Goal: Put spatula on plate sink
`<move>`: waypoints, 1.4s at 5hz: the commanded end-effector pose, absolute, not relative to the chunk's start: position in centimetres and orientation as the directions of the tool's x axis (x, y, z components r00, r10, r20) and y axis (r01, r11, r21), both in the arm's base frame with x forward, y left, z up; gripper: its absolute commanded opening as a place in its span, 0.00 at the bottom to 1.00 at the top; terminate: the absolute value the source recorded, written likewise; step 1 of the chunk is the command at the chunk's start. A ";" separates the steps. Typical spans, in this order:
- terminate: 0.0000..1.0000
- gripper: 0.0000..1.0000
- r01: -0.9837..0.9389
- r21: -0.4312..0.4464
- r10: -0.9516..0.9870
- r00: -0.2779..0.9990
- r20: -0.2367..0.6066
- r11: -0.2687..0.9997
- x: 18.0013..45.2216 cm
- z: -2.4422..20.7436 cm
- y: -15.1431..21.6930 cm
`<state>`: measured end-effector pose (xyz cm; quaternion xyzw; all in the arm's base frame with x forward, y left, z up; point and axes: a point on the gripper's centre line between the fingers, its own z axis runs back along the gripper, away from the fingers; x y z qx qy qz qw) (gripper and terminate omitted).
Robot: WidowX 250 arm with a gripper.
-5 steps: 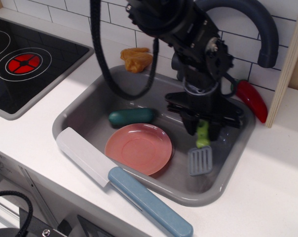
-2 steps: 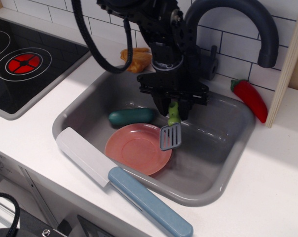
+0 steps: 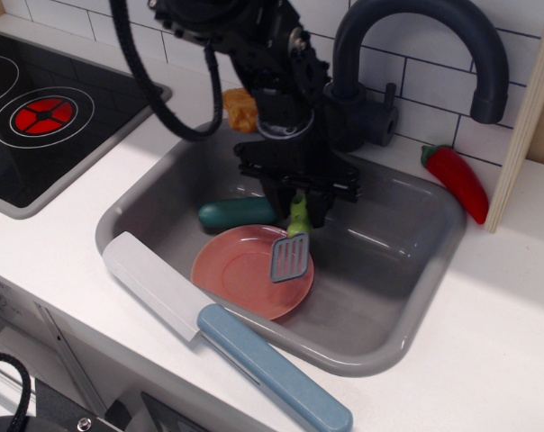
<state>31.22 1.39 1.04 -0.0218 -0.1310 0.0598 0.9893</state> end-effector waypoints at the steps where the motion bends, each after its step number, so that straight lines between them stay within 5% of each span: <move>1: 0.00 0.00 -0.084 -0.040 0.093 0.940 0.327 0.996 30.3 2.5 3.0; 3: 0.00 0.00 -0.048 -0.010 0.049 0.939 0.341 0.999 29.0 1.9 4.0; 4: 0.00 1.00 -0.072 0.005 0.067 0.942 0.328 0.997 29.2 2.0 4.1; 7: 0.00 1.00 -0.122 -0.021 0.122 0.929 0.349 0.992 29.3 4.8 3.4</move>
